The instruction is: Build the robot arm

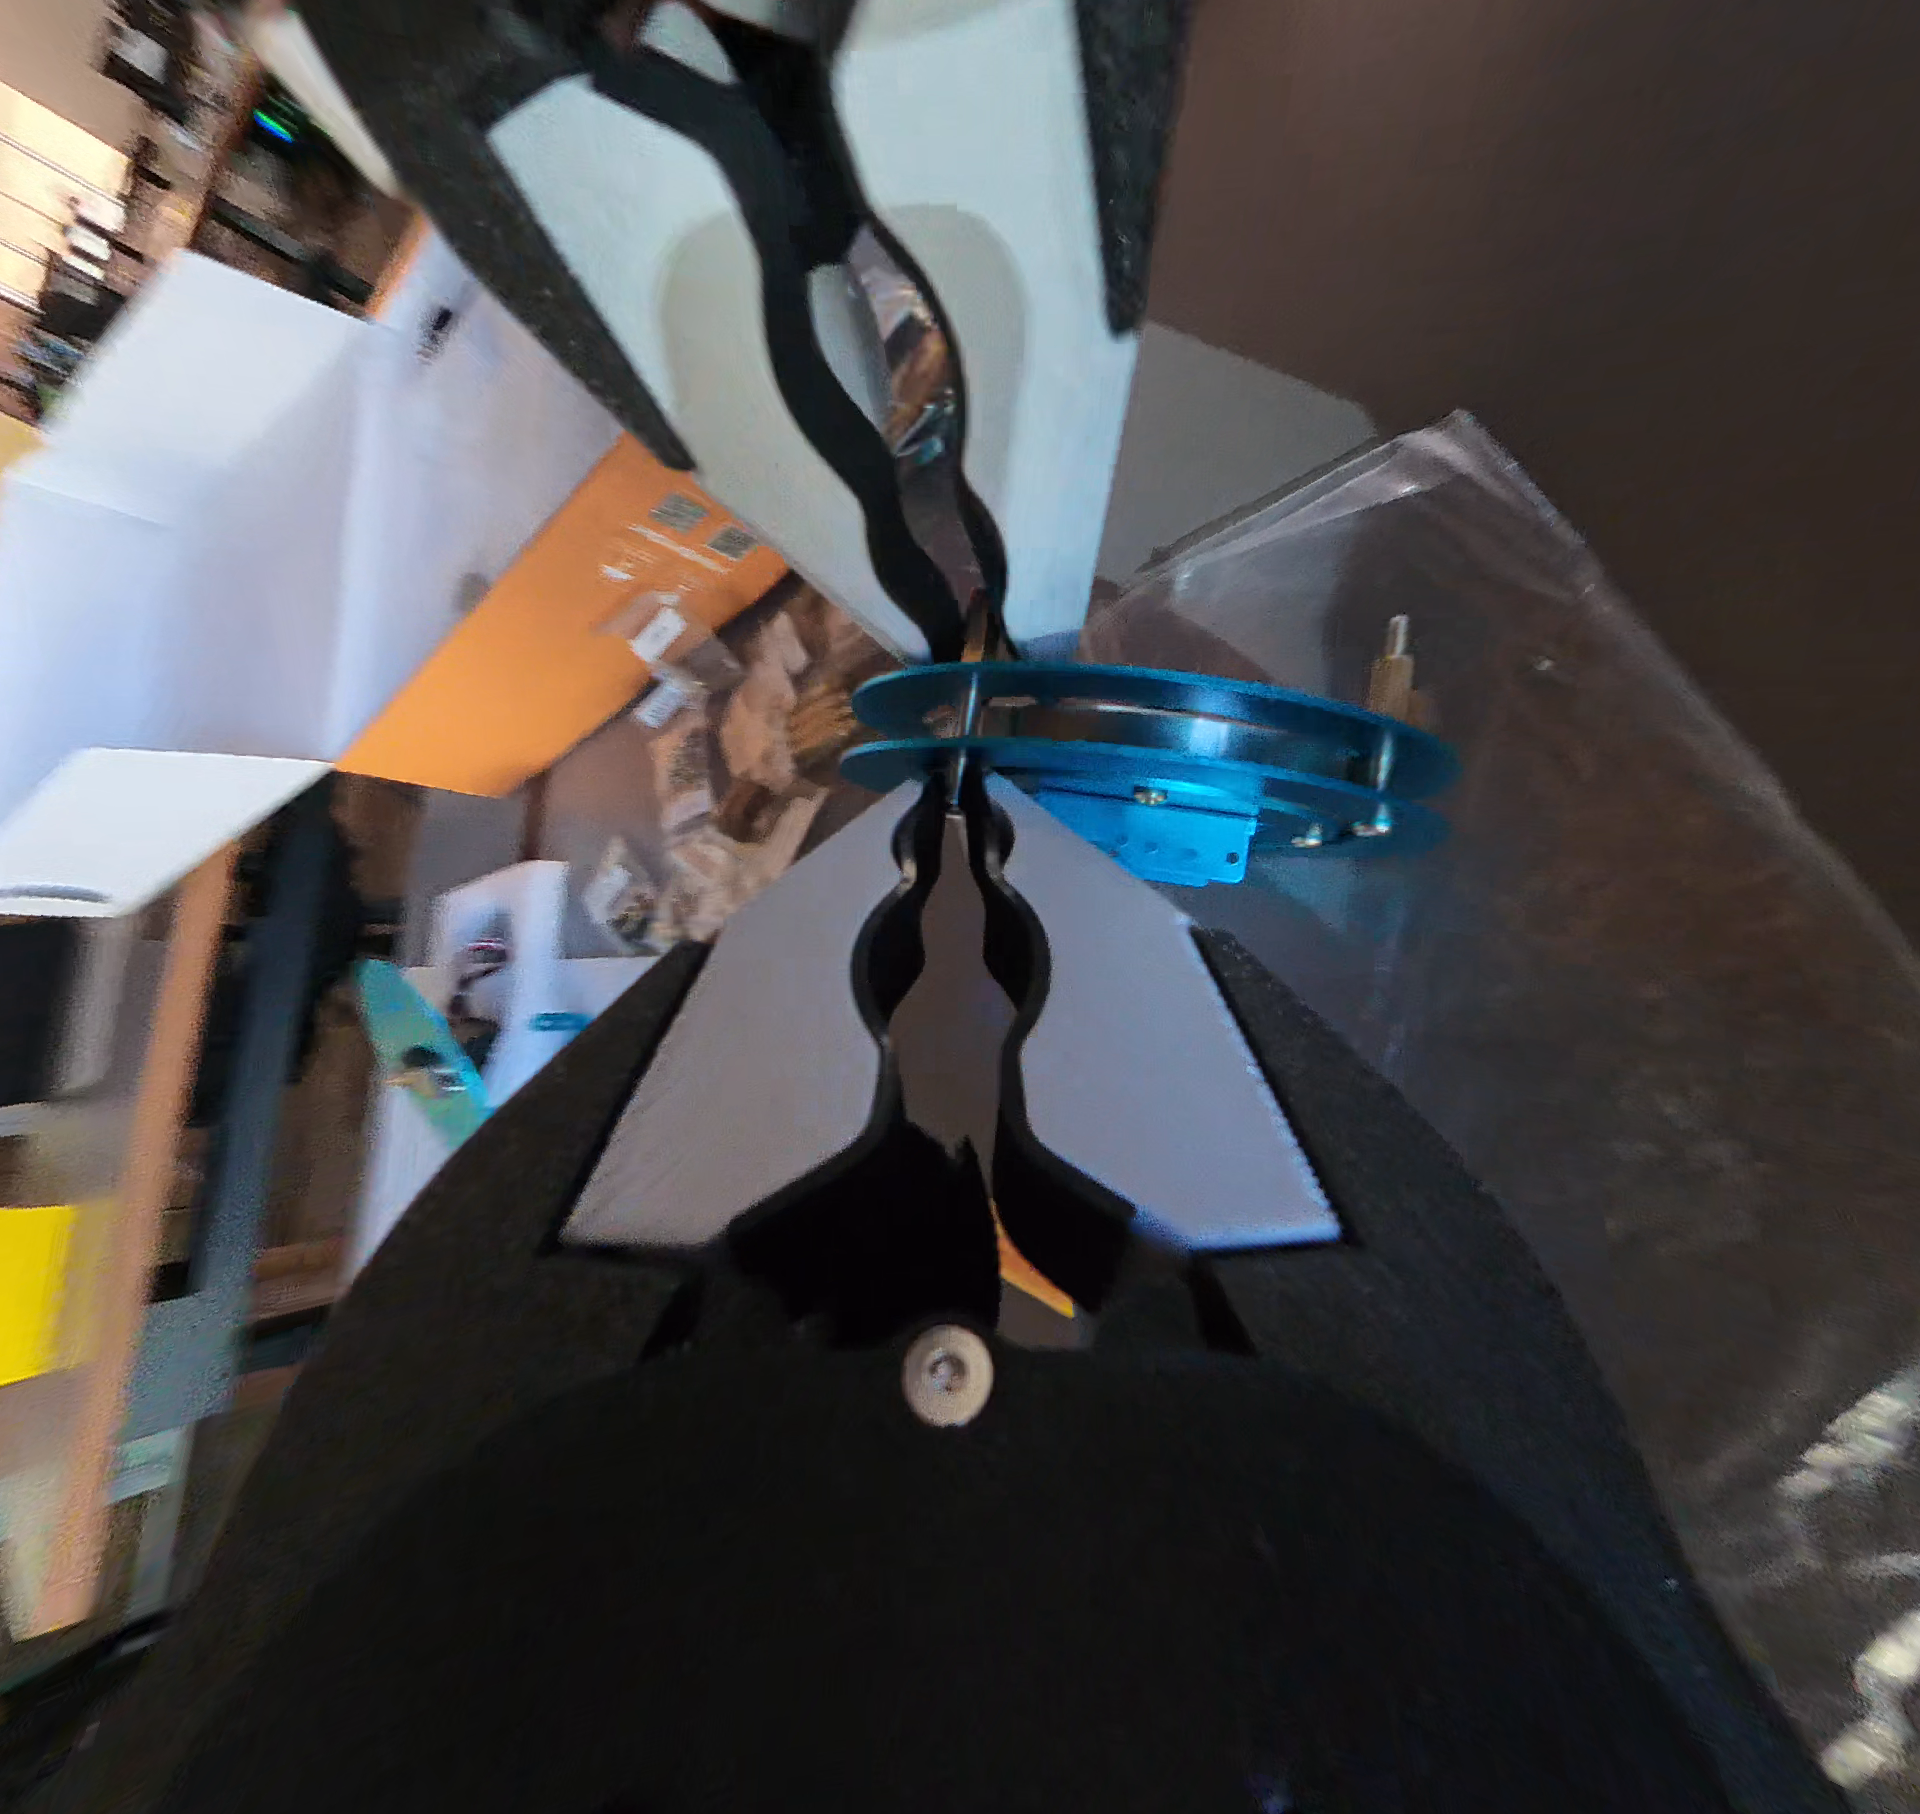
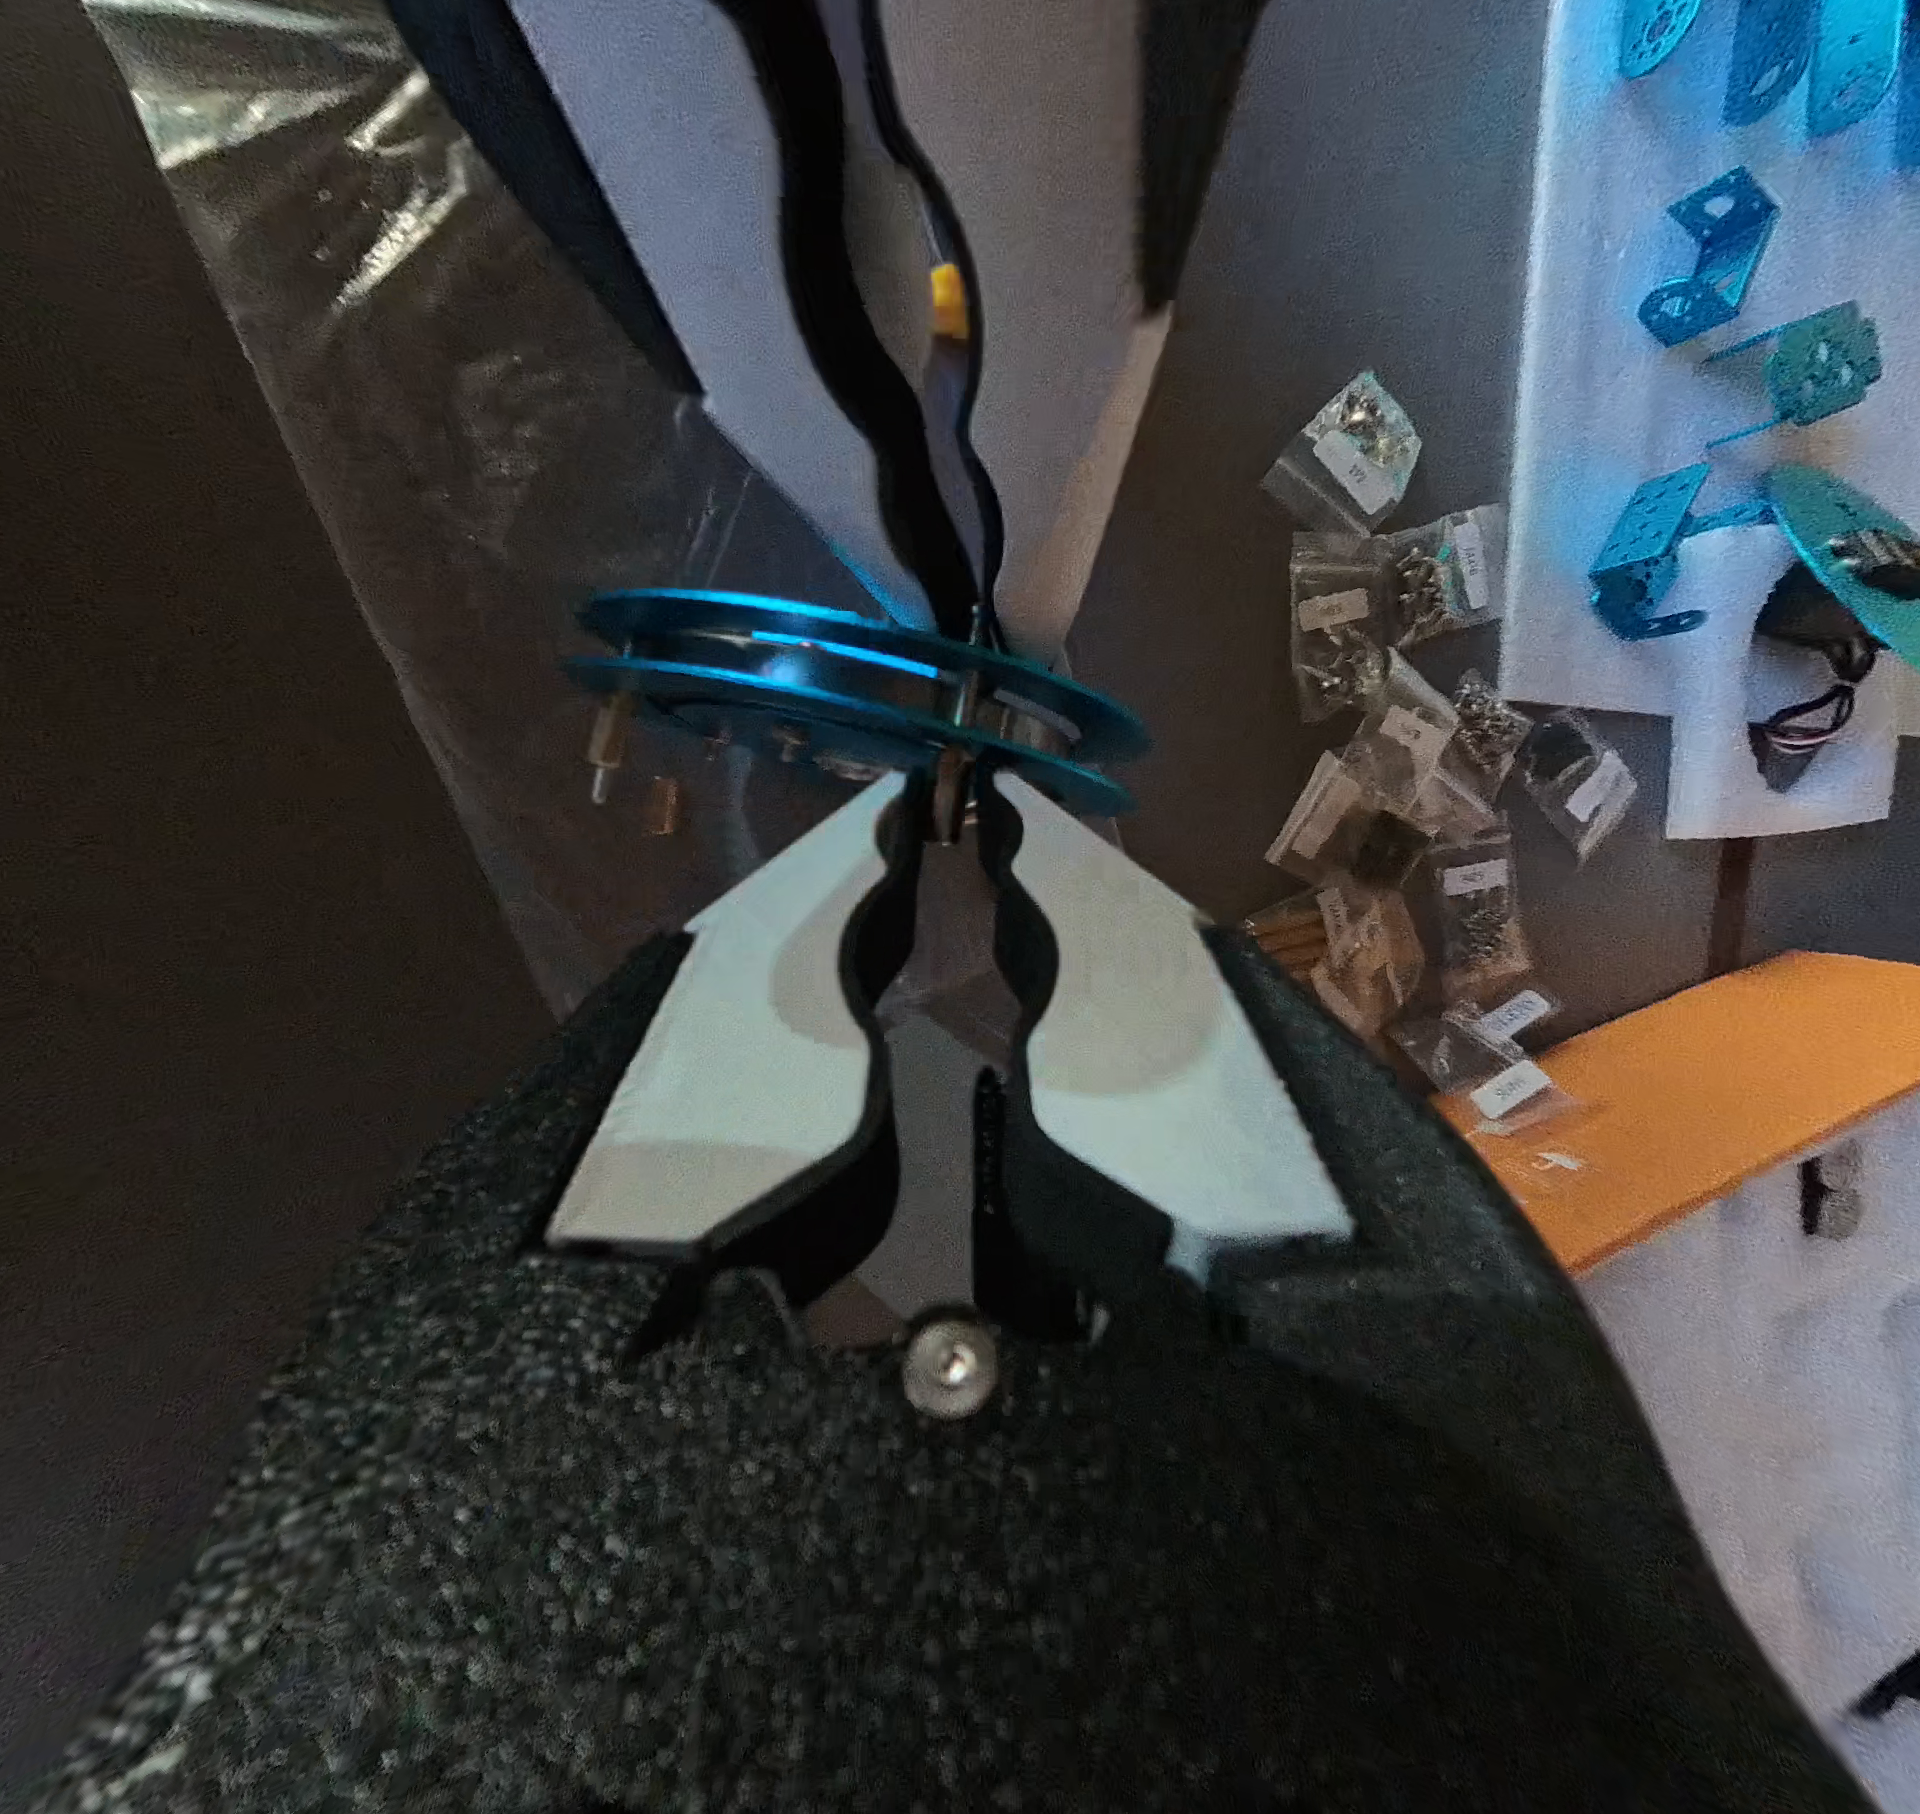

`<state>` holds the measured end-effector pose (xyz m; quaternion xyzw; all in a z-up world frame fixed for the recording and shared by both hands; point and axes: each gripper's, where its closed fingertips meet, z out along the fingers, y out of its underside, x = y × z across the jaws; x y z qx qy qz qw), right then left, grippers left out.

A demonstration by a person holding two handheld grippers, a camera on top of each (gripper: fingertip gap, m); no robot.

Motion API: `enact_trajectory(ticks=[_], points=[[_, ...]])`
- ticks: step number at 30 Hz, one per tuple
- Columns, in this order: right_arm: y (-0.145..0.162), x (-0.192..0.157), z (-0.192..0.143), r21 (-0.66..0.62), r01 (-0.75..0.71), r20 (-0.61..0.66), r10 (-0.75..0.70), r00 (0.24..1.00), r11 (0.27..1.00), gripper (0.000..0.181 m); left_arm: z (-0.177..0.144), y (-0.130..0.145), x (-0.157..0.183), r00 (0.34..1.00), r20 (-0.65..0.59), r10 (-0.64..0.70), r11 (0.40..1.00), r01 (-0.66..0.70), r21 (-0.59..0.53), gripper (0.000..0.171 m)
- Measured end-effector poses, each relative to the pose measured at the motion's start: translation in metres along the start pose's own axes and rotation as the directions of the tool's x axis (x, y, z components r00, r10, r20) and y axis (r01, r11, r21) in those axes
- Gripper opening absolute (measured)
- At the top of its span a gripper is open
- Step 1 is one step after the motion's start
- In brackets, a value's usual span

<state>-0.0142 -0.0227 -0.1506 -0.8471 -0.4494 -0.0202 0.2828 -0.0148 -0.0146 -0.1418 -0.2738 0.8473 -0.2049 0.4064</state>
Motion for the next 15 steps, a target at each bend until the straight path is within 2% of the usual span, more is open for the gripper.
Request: enact_trajectory(ticks=[3, 6, 9, 12, 15], points=[[-0.002, -0.001, 0.002, -0.027, 0.041, -0.024, -0.042, 0.999, 0.999, 0.007, -0.002, 0.003, 0.004, 0.983, -0.133, -0.13, 0.991, 0.126, -0.037, 0.003], [-0.003, 0.001, 0.004, -0.041, 0.066, -0.047, -0.068, 0.997, 0.997, 0.007, -0.003, 0.005, 0.008, 0.916, -0.267, -0.298, 0.954, 0.283, -0.093, 0.003], [-0.006, 0.011, 0.002, -0.069, 0.169, -0.172, -0.178, 0.969, 0.983, 0.008, -0.002, 0.015, 0.005, 0.853, -0.341, -0.396, 0.918, 0.356, -0.174, 0.003], [-0.011, 0.016, 0.002, -0.115, 0.281, -0.306, -0.303, 0.902, 0.953, 0.009, -0.004, 0.022, 0.003, 0.774, -0.406, -0.486, 0.874, 0.418, -0.25, 0.003], [-0.018, 0.014, 0.002, -0.102, 0.322, -0.372, -0.336, 0.865, 0.941, 0.008, -0.014, 0.022, 0.009, 0.685, -0.472, -0.555, 0.832, 0.459, -0.312, 0.003]])
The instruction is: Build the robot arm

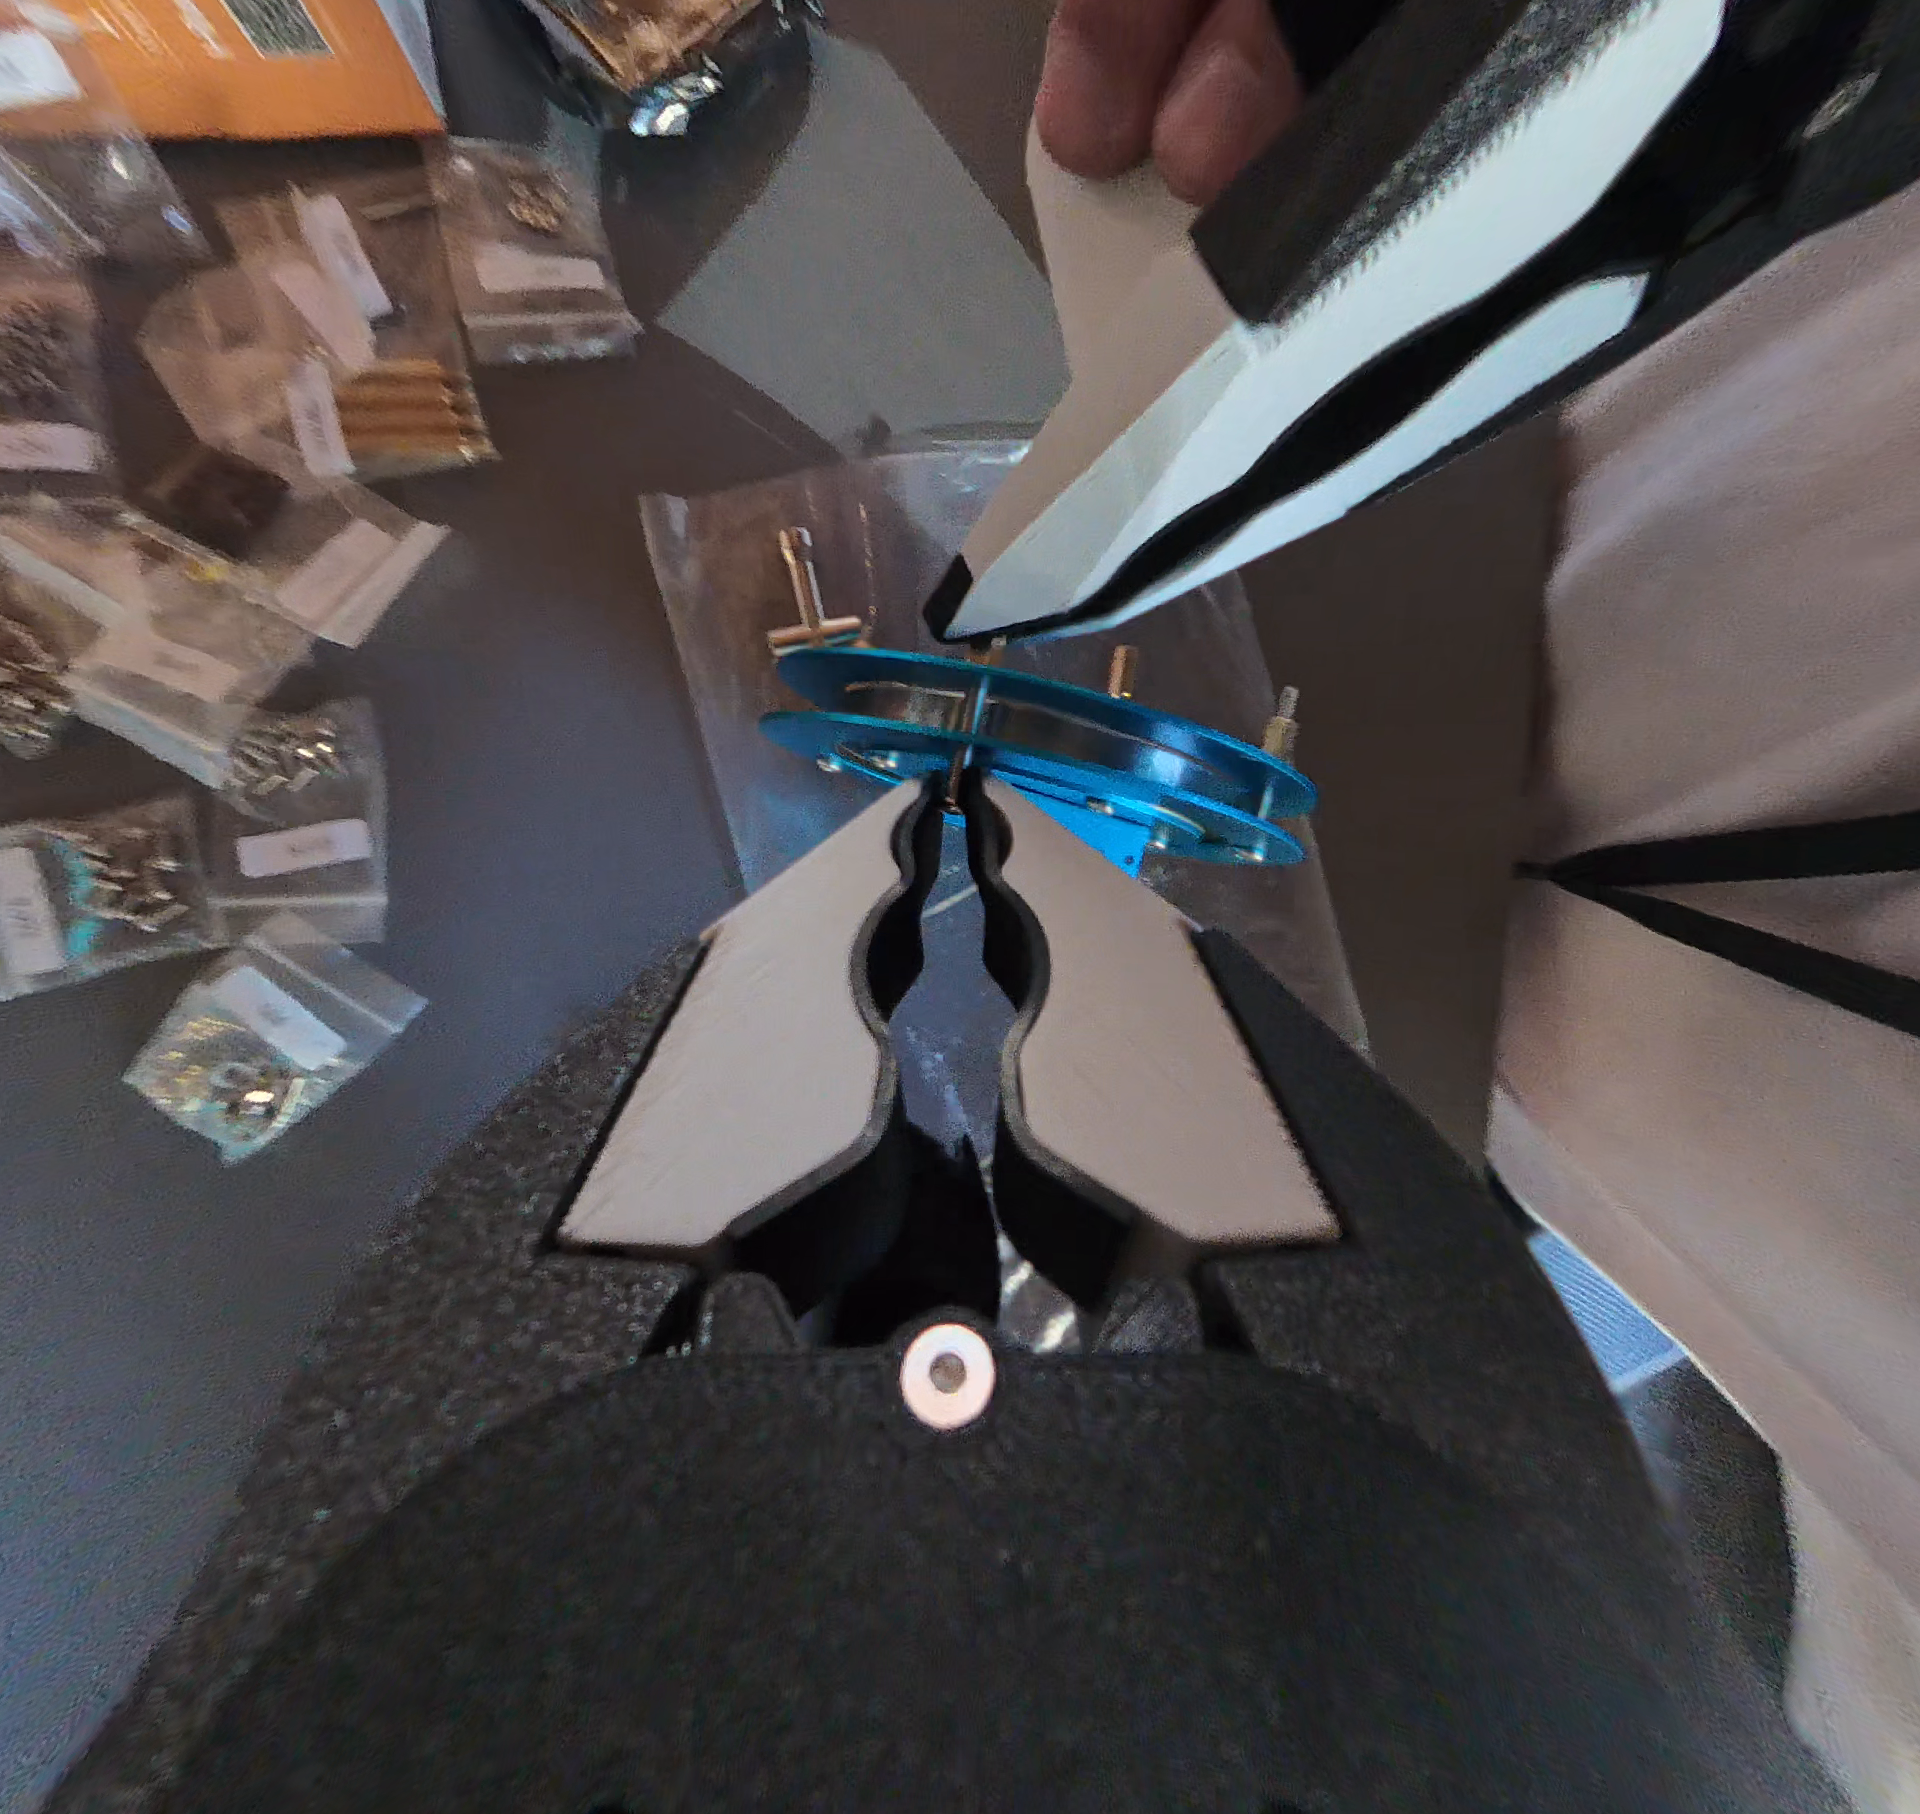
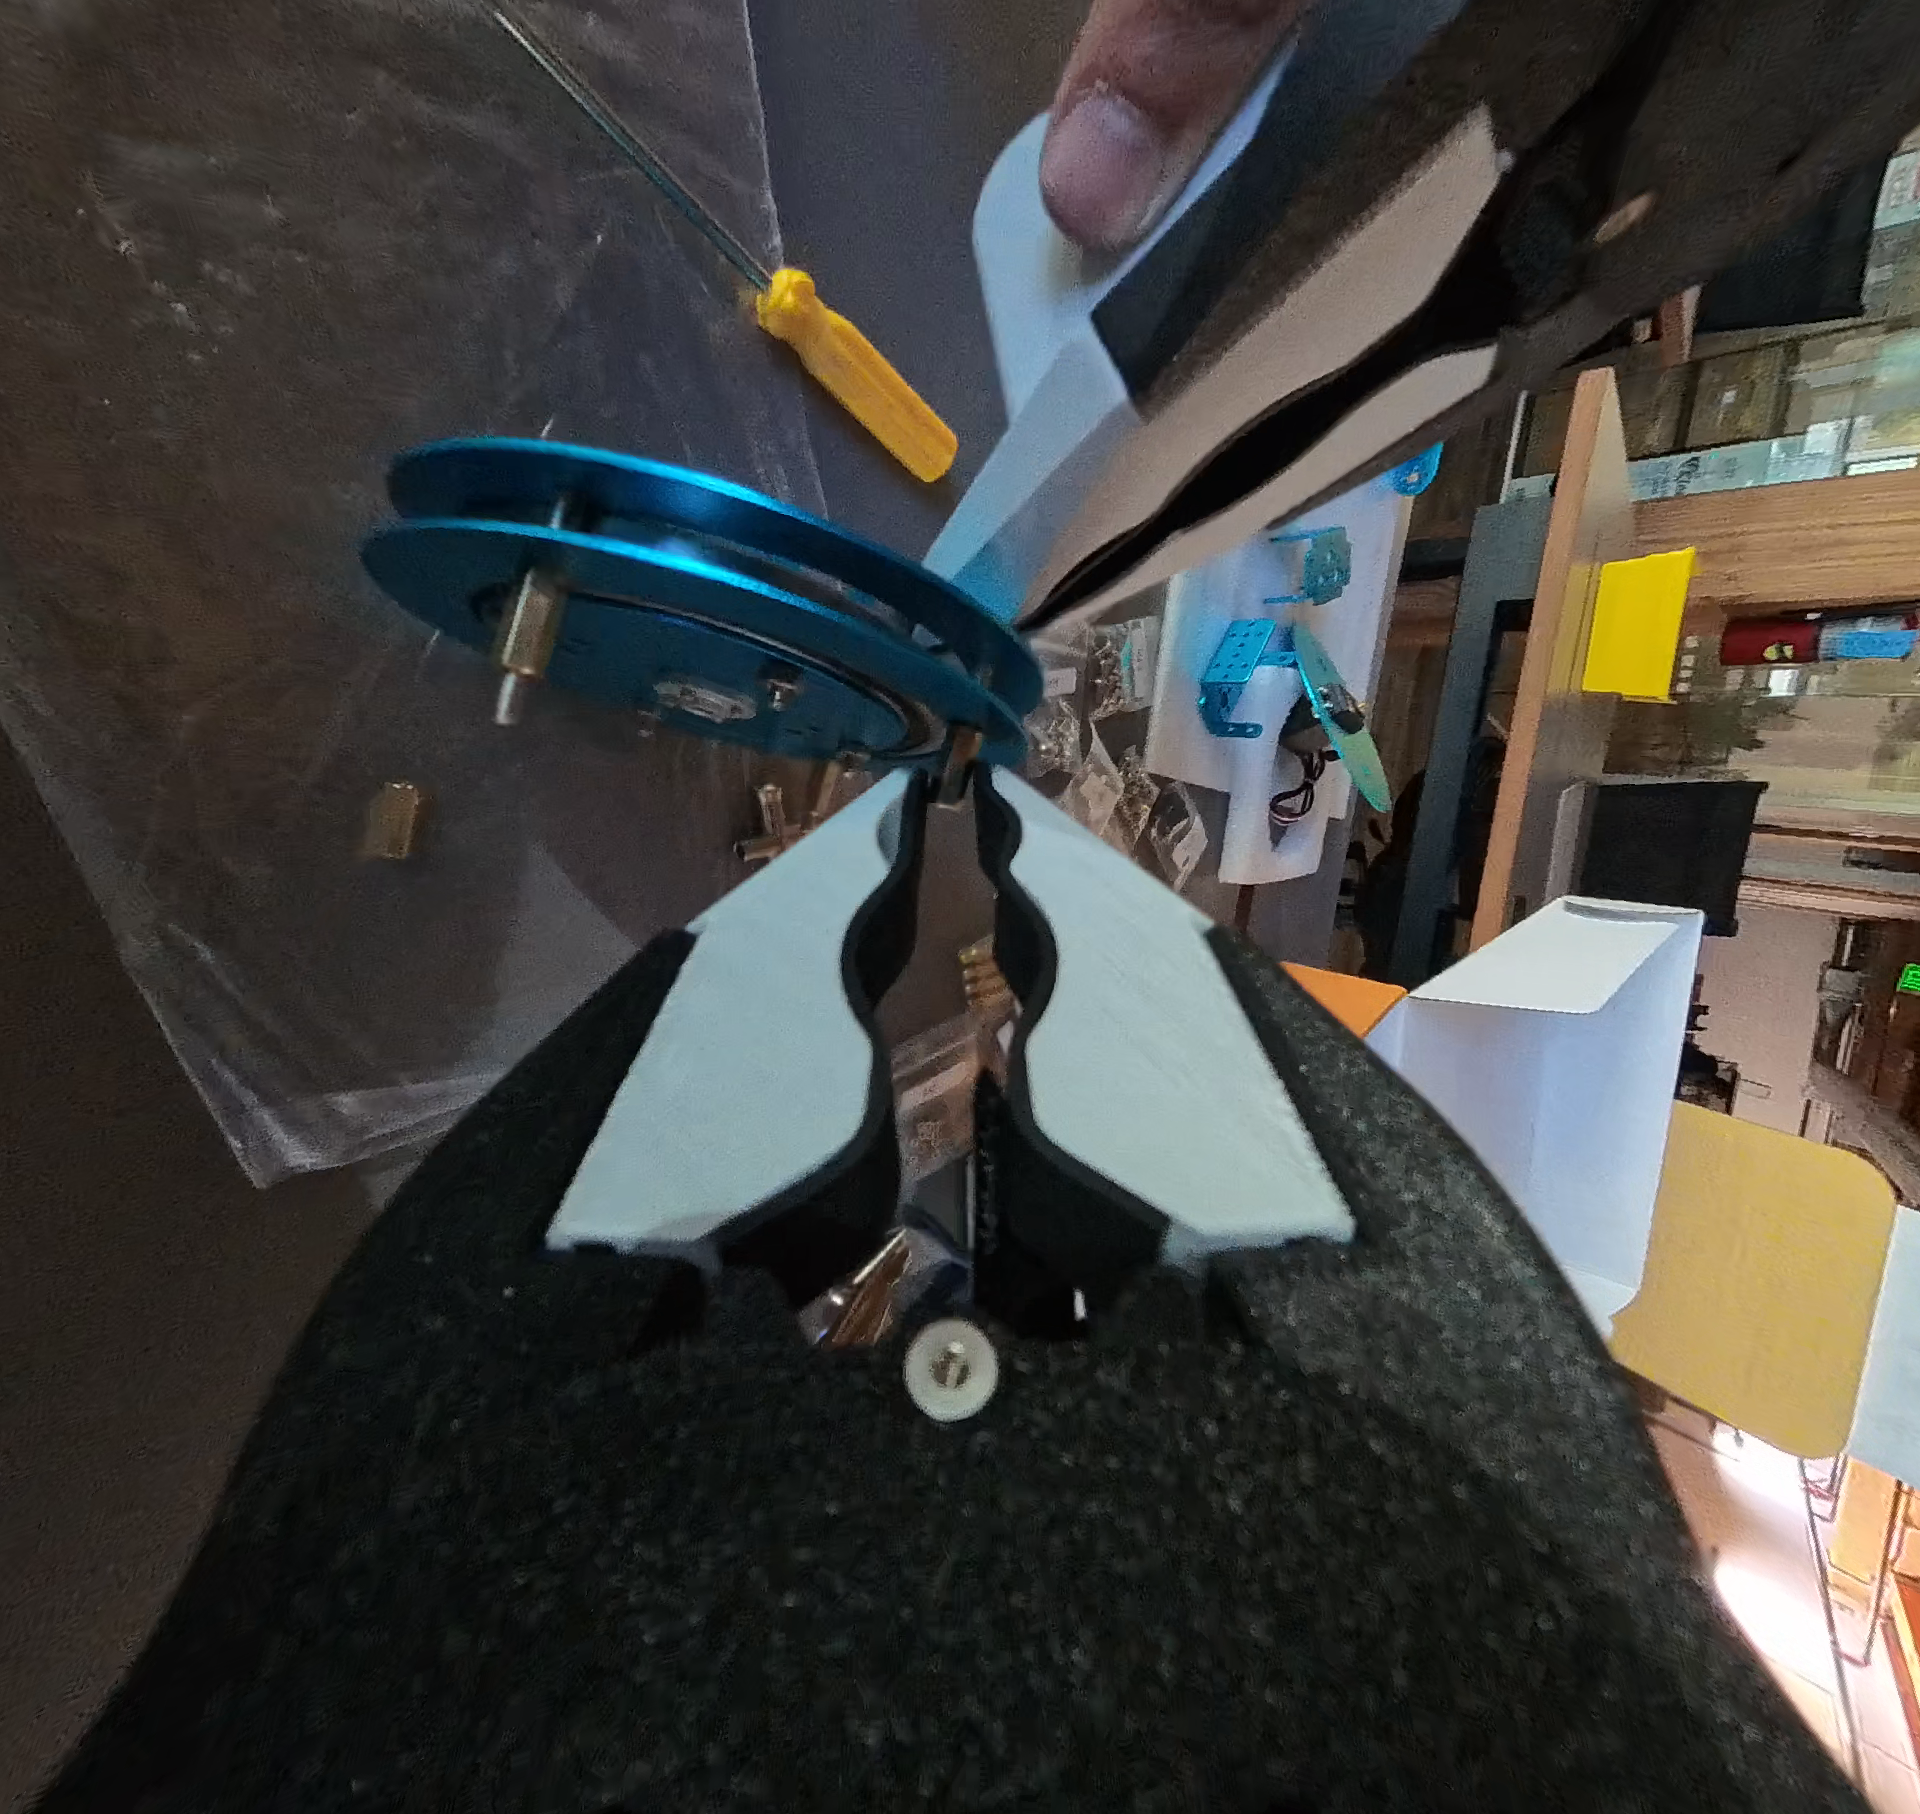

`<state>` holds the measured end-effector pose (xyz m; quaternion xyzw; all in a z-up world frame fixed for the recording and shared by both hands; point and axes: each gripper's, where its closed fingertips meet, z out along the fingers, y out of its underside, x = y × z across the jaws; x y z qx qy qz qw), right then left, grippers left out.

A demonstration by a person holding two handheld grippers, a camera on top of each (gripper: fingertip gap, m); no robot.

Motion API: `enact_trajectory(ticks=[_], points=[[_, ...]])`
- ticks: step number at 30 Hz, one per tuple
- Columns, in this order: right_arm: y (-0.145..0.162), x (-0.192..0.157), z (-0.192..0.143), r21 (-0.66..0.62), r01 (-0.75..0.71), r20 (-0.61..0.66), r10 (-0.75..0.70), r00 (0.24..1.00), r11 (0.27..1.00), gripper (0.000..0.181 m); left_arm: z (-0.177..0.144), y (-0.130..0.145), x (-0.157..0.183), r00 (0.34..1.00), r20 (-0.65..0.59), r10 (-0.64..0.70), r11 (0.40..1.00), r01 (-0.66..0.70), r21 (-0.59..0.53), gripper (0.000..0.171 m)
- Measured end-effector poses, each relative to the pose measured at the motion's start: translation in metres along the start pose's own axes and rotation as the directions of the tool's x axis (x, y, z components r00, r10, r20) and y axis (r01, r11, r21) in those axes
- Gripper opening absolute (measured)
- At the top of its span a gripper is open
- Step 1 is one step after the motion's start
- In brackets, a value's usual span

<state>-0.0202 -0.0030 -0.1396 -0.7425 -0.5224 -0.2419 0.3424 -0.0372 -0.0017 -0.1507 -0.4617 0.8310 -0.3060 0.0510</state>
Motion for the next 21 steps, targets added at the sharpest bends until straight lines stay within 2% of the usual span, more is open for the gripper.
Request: enact_trajectory(ticks=[2, 6, 10, 11, 12, 14, 15, 16, 17, 18, 19, 21], points=[[-0.005, 0.0, 0.0, 0.029, -0.012, -0.024, 0.013, 1.0, 0.999, 0.009, -0.003, 0.002, 0.011, 0.989, -0.113, -0.096, 0.995, 0.096, -0.003, 0.003], [-0.014, 0.002, -0.002, 0.049, 0.063, -0.15, -0.055, 0.987, 0.997, 0.012, -0.008, 0.003, 0.028, 0.896, -0.343, -0.281, 0.955, 0.296, -0.011, 0.004], [-0.019, 0.002, -0.004, 0.029, 0.194, -0.329, -0.174, 0.928, 0.981, 0.006, -0.01, 0.002, 0.033, 0.803, -0.472, -0.364, 0.915, 0.403, -0.021, 0.003], [-0.019, 0.003, -0.004, 0.018, 0.22, -0.369, -0.198, 0.908, 0.975, 0.006, -0.01, 0.002, 0.033, 0.797, -0.479, -0.368, 0.912, 0.411, -0.016, 0.003], [-0.018, 0.004, -0.004, 0.0, 0.223, -0.39, -0.205, 0.897, 0.975, 0.005, -0.009, 0.001, 0.031, 0.822, -0.455, -0.343, 0.922, 0.388, 0.006, 0.004], [-0.017, 0.004, -0.004, 0.004, 0.158, -0.324, -0.149, 0.934, 0.987, 0.005, -0.007, 0.003, 0.023, 0.934, -0.292, -0.204, 0.971, 0.231, 0.062, 0.003], [-0.018, 0.002, -0.004, 0.037, 0.077, -0.233, -0.066, 0.97, 0.996, 0.005, -0.006, 0.004, 0.019, 0.982, -0.165, -0.088, 0.992, 0.101, 0.07, 0.003], [-0.017, 0.001, -0.004, 0.069, -0.033, -0.121, 0.042, 0.992, 0.997, 0.005, -0.006, 0.004, 0.015, 0.998, -0.017, 0.061, 0.996, -0.06, 0.061, 0.003], [-0.017, -0.001, -0.004, 0.092, -0.151, 0.004, 0.151, 0.989, 0.984, 0.004, -0.005, 0.003, 0.012, 0.969, 0.138, 0.205, 0.977, -0.21, 0.027, 0.003], [-0.016, -0.003, -0.005, 0.094, -0.263, 0.144, 0.249, 0.958, 0.96, 0.004, -0.005, 0.002, 0.009, 0.904, 0.273, 0.329, 0.942, -0.336, -0.022, 0.002], [-0.015, -0.006, -0.006, 0.078, -0.368, 0.279, 0.334, 0.901, 0.927, 0.004, -0.004, 0.0, 0.008, 0.806, 0.393, 0.442, 0.89, -0.45, -0.078, 0.002], [-0.014, -0.015, -0.006, -0.011, -0.548, 0.524, 0.472, 0.709, 0.836, 0.004, -0.002, -0.003, 0.005, 0.59, 0.567, 0.575, 0.788, -0.585, -0.191, 0.002]])
